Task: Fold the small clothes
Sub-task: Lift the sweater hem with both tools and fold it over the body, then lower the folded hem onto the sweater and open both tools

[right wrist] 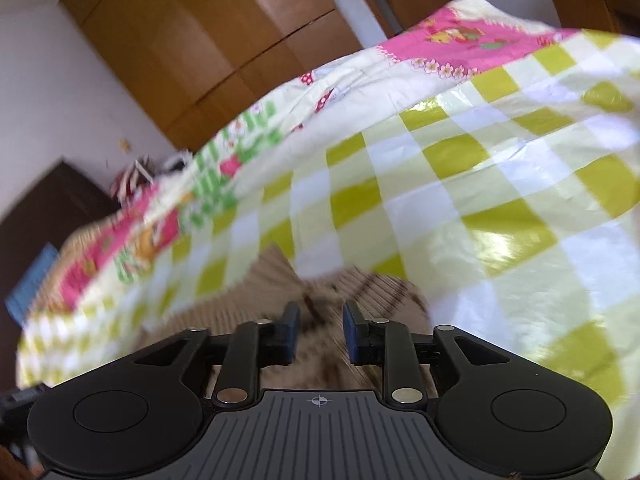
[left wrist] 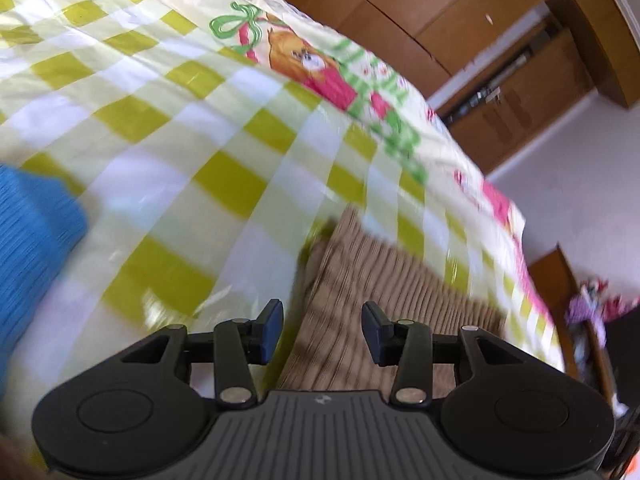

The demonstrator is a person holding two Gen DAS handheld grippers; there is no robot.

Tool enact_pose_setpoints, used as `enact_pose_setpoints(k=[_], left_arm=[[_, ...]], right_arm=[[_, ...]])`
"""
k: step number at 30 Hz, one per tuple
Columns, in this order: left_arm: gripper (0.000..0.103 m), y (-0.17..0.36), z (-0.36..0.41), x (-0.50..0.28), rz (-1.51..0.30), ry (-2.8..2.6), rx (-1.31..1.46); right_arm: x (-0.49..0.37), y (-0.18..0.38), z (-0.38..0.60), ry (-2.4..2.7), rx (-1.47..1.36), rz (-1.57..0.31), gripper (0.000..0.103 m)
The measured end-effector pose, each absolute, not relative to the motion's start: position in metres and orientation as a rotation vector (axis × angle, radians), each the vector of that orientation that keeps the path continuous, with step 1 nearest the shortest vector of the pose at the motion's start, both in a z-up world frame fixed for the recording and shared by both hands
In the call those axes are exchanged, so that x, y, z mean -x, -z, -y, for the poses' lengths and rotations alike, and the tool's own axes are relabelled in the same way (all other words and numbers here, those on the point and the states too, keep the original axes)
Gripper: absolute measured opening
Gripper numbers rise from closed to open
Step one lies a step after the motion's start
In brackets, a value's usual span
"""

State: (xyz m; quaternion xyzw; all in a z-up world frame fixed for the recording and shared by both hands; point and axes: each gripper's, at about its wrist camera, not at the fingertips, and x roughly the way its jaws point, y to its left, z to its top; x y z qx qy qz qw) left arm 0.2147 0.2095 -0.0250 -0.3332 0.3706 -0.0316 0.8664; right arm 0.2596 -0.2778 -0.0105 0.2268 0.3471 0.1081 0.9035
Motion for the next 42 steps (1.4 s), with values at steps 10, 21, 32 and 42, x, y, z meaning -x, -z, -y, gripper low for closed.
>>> enact_pose_setpoints(k=[10, 21, 32, 42], left_arm=[[0.058, 0.045, -0.203, -0.188, -0.882, 0.099, 0.631], [0.05, 0.042, -0.177, -0.18, -0.944, 0.21, 0.469], [0.022, 0.029, -0.172, -0.188, -0.901, 0.208, 0.433], [0.021, 0.034, -0.171, -0.147, -0.925, 0.206, 0.458]], right_arm=[[-0.221, 0.027, 0.267, -0.228, -0.228, -0.818, 0.021], [-0.192, 0.011, 0.293, -0.259, -0.484, -0.829, 0.013], [-0.205, 0.035, 0.288, -0.223, -0.454, -0.882, 0.011], [-0.16, 0.018, 0.311, -0.283, -0.658, -0.832, 0.006]])
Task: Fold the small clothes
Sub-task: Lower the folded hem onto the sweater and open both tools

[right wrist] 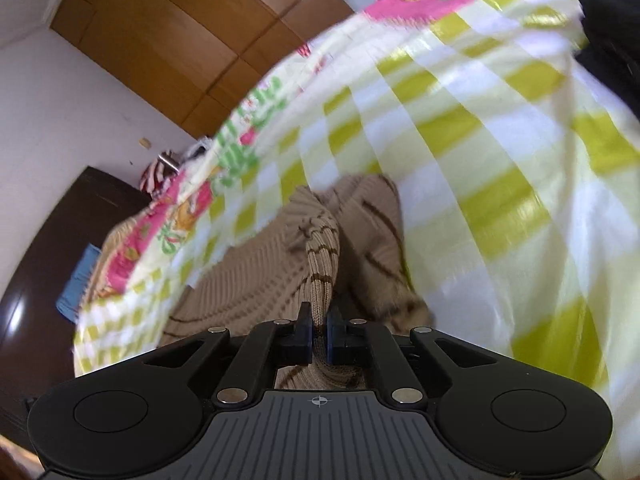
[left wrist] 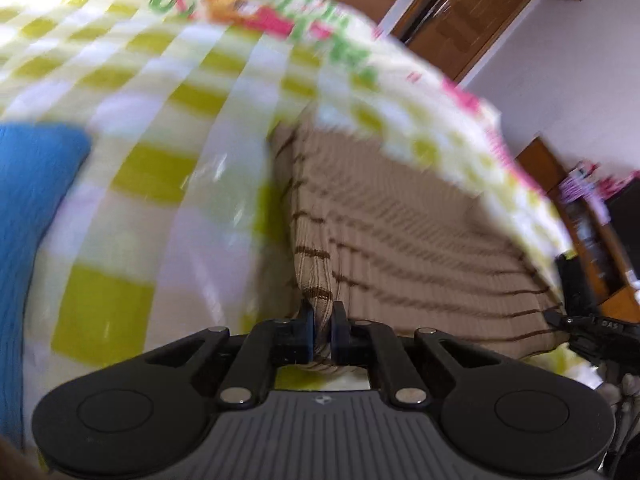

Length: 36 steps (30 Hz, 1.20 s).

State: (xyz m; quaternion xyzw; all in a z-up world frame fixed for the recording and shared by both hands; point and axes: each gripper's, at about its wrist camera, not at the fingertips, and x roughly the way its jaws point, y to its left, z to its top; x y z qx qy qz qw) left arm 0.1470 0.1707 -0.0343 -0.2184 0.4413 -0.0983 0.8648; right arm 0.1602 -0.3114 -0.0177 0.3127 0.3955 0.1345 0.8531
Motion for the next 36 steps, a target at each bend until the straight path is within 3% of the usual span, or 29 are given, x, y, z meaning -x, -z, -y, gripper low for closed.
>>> enact_pose_setpoints(k=[5, 11, 13, 18, 22, 25, 26, 28, 32, 35, 36], left_arm=[[0.024, 0.047, -0.182, -0.151, -0.946, 0.185, 0.52], [0.025, 0.023, -0.184, -0.142, -0.854, 0.114, 0.457], [0.025, 0.012, -0.183, -0.139, -0.791, 0.066, 0.423], [0.026, -0.026, -0.166, -0.141, -0.635, 0.025, 0.326], [0.031, -0.032, -0.136, -0.17, -0.62, 0.131, 0.3], [0.031, -0.005, -0.108, -0.207, -0.674, 0.214, 0.31], [0.031, 0.007, -0.102, -0.218, -0.702, 0.217, 0.309], [0.031, 0.029, -0.096, -0.236, -0.755, 0.187, 0.296], [0.029, 0.047, -0.114, -0.235, -0.769, 0.162, 0.345], [0.029, 0.038, -0.123, -0.227, -0.753, 0.121, 0.347], [0.029, 0.032, -0.124, -0.223, -0.74, 0.101, 0.346]], right_arm=[[-0.167, 0.048, 0.313, -0.162, -0.578, -0.921, 0.015], [-0.151, 0.002, 0.289, -0.108, -0.276, -0.75, 0.017], [-0.152, -0.008, 0.277, -0.139, -0.211, -0.706, 0.024], [-0.178, -0.009, 0.222, -0.228, 0.015, -0.614, 0.028], [-0.202, 0.004, 0.195, -0.391, -0.079, -0.629, 0.027], [-0.232, 0.03, 0.194, -0.396, -0.177, -0.7, 0.027], [-0.241, 0.039, 0.199, -0.392, -0.228, -0.725, 0.025], [-0.251, 0.047, 0.217, -0.368, -0.329, -0.736, 0.01], [-0.258, 0.049, 0.273, -0.197, -0.487, -0.688, 0.0], [-0.253, 0.046, 0.309, -0.037, -0.562, -0.635, 0.0], [-0.248, 0.042, 0.317, -0.003, -0.582, -0.61, 0.009]])
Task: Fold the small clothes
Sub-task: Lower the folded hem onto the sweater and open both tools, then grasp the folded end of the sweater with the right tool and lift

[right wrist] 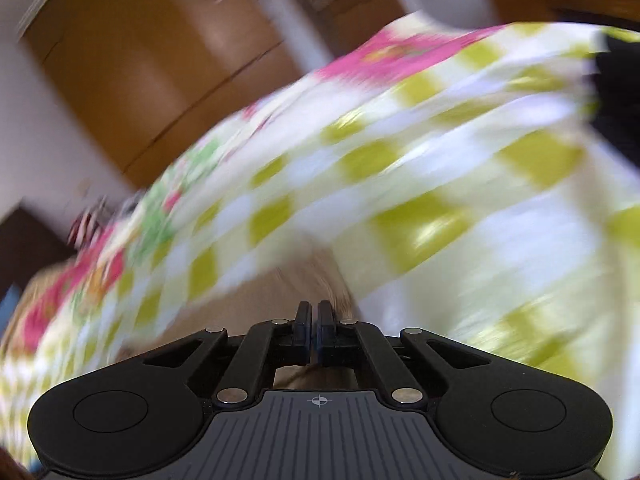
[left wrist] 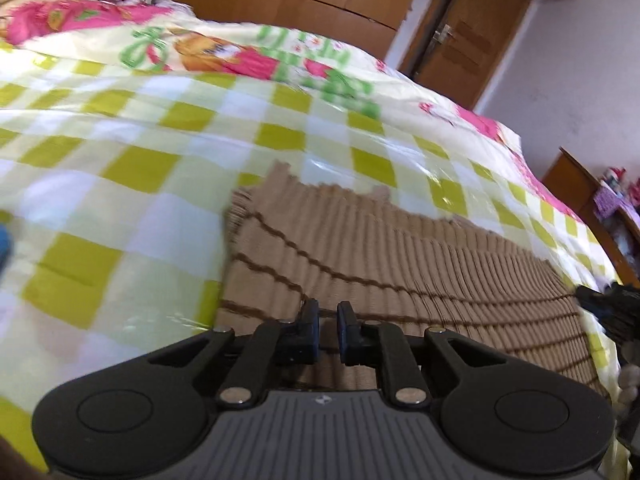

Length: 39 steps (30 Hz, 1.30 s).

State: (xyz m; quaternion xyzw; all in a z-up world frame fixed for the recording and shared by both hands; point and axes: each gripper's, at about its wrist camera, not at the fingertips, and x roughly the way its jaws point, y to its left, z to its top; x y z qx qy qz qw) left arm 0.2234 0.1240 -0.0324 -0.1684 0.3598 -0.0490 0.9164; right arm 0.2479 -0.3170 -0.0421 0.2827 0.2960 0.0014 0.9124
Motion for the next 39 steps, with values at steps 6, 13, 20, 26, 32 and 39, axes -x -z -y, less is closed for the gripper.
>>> enact_pose_setpoints(k=[6, 13, 20, 26, 32, 39], left_arm=[[0.031, 0.0, -0.093, -0.228, -0.602, 0.147, 0.298], [0.031, 0.049, -0.092, -0.261, -0.63, 0.132, 0.349], [0.022, 0.066, -0.13, -0.249, -0.618, 0.118, 0.407], [0.03, 0.039, -0.118, -0.217, -0.614, 0.083, 0.259], [0.041, 0.032, -0.104, -0.176, -0.62, 0.108, 0.164], [0.043, 0.035, -0.094, -0.166, -0.667, 0.109, 0.153]], right_arm=[[-0.215, 0.01, 0.273, -0.092, -0.46, -0.509, 0.016], [-0.245, 0.046, 0.2, -0.258, -0.426, -0.581, 0.016], [-0.245, 0.07, 0.262, -0.134, -0.511, -0.56, 0.0], [-0.218, 0.046, 0.279, -0.069, -0.492, -0.578, 0.011], [-0.134, 0.024, 0.306, -0.053, -0.624, -0.668, 0.019], [-0.072, 0.047, 0.323, -0.025, -0.912, -0.75, 0.023]])
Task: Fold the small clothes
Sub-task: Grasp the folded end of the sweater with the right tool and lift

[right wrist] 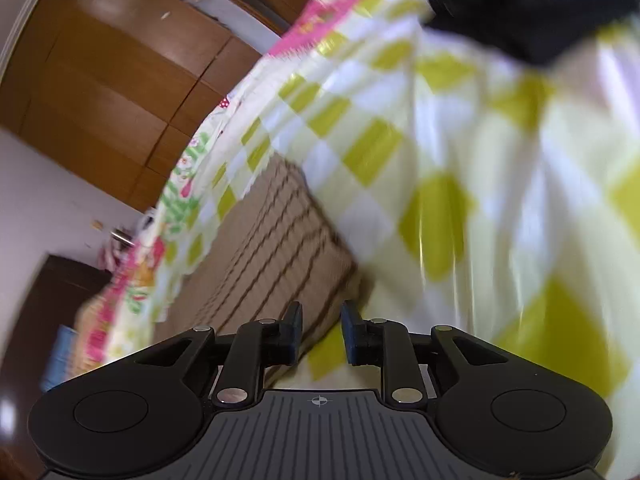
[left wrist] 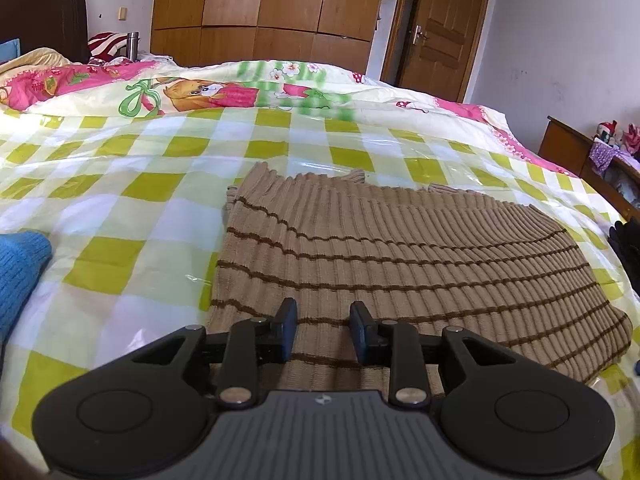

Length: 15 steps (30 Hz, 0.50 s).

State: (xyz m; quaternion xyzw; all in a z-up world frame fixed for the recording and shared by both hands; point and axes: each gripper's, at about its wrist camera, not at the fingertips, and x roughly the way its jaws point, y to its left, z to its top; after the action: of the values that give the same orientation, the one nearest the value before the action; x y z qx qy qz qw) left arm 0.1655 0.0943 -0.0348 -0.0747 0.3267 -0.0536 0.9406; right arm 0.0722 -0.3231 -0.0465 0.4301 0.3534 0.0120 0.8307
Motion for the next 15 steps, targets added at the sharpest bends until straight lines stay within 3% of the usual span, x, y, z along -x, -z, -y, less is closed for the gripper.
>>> enact_pose_setpoints(k=[6, 15], left_arm=[[0.044, 0.031, -0.092, -0.167, -0.686, 0.103, 0.167], [0.045, 0.036, -0.085, -0.17, -0.694, 0.103, 0.145]], right_arm=[[-0.097, 0.08, 0.319, -0.018, -1.106, -0.745, 0.023], [-0.116, 0.092, 0.318, 0.058, -1.166, -0.678, 0.028]])
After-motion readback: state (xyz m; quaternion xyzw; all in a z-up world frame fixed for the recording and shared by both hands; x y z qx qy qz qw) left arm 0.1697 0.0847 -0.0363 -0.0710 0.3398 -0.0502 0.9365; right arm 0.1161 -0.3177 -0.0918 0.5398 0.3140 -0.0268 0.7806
